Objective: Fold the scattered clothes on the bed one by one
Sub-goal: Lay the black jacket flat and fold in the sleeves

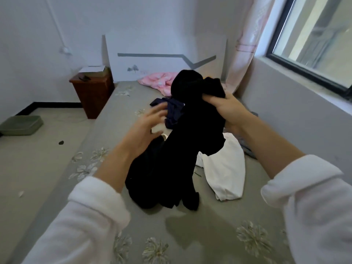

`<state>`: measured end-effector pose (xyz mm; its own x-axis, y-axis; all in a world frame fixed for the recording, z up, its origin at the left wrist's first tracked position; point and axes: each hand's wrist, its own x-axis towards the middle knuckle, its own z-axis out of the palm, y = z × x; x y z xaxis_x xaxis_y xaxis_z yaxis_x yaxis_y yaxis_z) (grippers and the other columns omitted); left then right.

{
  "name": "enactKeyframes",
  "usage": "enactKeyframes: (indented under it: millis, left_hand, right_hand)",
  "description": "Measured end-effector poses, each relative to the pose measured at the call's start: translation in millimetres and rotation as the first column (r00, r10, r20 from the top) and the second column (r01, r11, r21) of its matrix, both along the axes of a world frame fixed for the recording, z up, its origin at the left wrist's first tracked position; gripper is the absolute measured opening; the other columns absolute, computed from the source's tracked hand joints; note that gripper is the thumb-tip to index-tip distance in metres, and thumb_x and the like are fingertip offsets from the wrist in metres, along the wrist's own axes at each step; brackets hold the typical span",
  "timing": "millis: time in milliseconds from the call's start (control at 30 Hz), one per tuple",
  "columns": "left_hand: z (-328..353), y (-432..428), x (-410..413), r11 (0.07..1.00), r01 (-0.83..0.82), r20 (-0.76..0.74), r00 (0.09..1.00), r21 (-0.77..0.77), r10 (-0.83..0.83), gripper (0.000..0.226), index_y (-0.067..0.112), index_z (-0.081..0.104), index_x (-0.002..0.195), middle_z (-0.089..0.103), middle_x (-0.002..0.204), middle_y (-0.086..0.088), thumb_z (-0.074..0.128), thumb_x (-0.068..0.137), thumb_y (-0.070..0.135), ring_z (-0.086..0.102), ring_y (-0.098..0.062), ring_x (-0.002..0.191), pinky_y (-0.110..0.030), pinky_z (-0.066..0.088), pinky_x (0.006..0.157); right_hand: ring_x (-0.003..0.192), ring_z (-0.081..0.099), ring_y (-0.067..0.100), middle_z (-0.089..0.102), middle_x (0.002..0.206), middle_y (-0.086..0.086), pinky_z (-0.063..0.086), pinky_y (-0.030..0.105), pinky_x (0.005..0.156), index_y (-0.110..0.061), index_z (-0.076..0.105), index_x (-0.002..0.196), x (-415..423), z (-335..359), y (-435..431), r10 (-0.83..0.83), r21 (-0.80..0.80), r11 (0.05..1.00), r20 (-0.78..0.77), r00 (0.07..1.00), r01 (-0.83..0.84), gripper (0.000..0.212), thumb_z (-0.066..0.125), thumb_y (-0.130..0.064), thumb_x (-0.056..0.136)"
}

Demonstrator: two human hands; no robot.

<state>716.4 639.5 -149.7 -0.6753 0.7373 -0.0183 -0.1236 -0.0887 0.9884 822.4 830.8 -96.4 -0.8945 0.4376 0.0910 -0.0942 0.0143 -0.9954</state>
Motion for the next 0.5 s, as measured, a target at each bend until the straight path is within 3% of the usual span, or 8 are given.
enactKeyframes:
  millis: [67, 133, 200, 267, 300, 333, 400, 500]
  left_hand:
    - [-45.7, -15.5, -2.2, 0.973, 0.076, 0.034, 0.997, -0.217, -0.070, 0.079, 0.034, 0.045, 0.133, 0.050, 0.136, 0.006, 0.069, 0.061, 0.013, 0.049, -0.014, 0.120, -0.036, 0.036, 0.103]
    - [-86.0, -22.4, 7.4, 0.853, 0.242, 0.044, 0.967, -0.462, -0.250, 0.102, 0.032, 0.037, 0.143, 0.049, 0.138, 0.003, 0.084, 0.053, 0.030, 0.051, -0.018, 0.122, -0.037, 0.037, 0.108]
    - [-115.8, -18.9, 13.9, 0.780, 0.264, 0.002, 0.948, -0.567, -0.319, 0.079, 0.032, 0.042, 0.139, 0.056, 0.128, 0.003, 0.079, 0.069, 0.040, 0.055, -0.016, 0.117, -0.034, 0.041, 0.105]
    - [-121.5, -10.2, 18.3, 0.791, 0.191, -0.046, 0.963, -0.582, -0.266, 0.026, 0.027, 0.057, 0.120, 0.062, 0.106, 0.001, 0.059, 0.093, 0.030, 0.061, -0.012, 0.092, -0.022, 0.048, 0.084]
    - [-116.0, -5.2, 19.1, 0.803, 0.157, -0.057, 0.971, -0.575, -0.230, 0.016, 0.023, 0.061, 0.109, 0.062, 0.094, -0.002, 0.051, 0.098, 0.028, 0.060, -0.013, 0.079, -0.021, 0.046, 0.073]
    - [-109.0, -1.3, 16.7, 0.812, 0.123, -0.057, 0.980, -0.571, -0.188, 0.019, 0.019, 0.064, 0.104, 0.063, 0.088, -0.006, 0.049, 0.099, 0.028, 0.060, -0.016, 0.074, -0.024, 0.047, 0.070]
    - [-86.2, 5.6, 12.1, 0.835, 0.108, -0.004, 0.991, -0.539, -0.131, 0.025, 0.013, 0.068, 0.103, 0.070, 0.095, -0.008, 0.052, 0.097, 0.031, 0.067, -0.023, 0.086, -0.031, 0.052, 0.082]
    - [-48.2, 17.7, 5.9, 0.893, 0.113, 0.061, 0.993, -0.436, -0.097, 0.028, 0.009, 0.069, 0.107, 0.073, 0.102, -0.010, 0.056, 0.095, 0.031, 0.068, -0.027, 0.098, -0.037, 0.051, 0.092]
  right_hand:
    - [0.076, 0.070, 0.011, 0.073, 0.079, -0.003, 0.056, 0.026, 0.071, -0.014, 0.066, 0.096, -3.6, 15.3, -2.5, 0.020, -0.066, 0.998, -0.051, 0.998, -0.023, 0.008, 0.059, -0.013, 0.093]
    - [0.078, 0.070, 0.012, 0.073, 0.084, -0.001, 0.055, 0.025, 0.071, -0.012, 0.066, 0.103, -9.5, 27.8, -4.4, 0.054, -0.106, 0.992, -0.083, 0.995, -0.062, 0.013, 0.059, -0.015, 0.093]
    - [0.088, 0.070, 0.016, 0.073, 0.095, 0.004, 0.056, 0.028, 0.077, -0.010, 0.065, 0.111, -15.8, 37.8, -5.3, 0.054, -0.118, 0.991, -0.089, 0.995, -0.064, 0.020, 0.058, -0.018, 0.094]
    - [0.099, 0.069, 0.023, 0.070, 0.109, 0.010, 0.055, 0.034, 0.087, -0.007, 0.062, 0.119, -21.6, 42.0, 2.1, -0.012, -0.112, 0.994, -0.098, 0.995, 0.001, 0.029, 0.060, -0.020, 0.093]
    - [0.102, 0.068, 0.024, 0.069, 0.112, 0.011, 0.054, 0.037, 0.091, -0.006, 0.060, 0.121, -22.7, 42.8, 8.6, -0.077, -0.076, 0.995, -0.089, 0.993, 0.070, 0.033, 0.061, -0.022, 0.092]
    - [0.102, 0.067, 0.024, 0.069, 0.111, 0.010, 0.053, 0.038, 0.092, -0.007, 0.059, 0.123, -23.1, 41.5, 17.6, -0.160, -0.014, 0.987, -0.066, 0.985, 0.159, 0.037, 0.062, -0.023, 0.090]
    - [0.099, 0.066, 0.021, 0.068, 0.110, 0.007, 0.054, 0.033, 0.089, -0.006, 0.059, 0.121, -20.8, 32.1, 35.7, -0.271, 0.139, 0.954, 0.019, 0.962, 0.266, 0.037, 0.064, -0.022, 0.088]
    - [0.078, 0.062, 0.017, 0.063, 0.102, 0.012, 0.052, 0.022, 0.065, -0.009, 0.057, 0.101, -11.8, -1.1, 54.9, -0.289, 0.295, 0.930, 0.222, 0.931, 0.218, 0.014, 0.062, -0.011, 0.088]
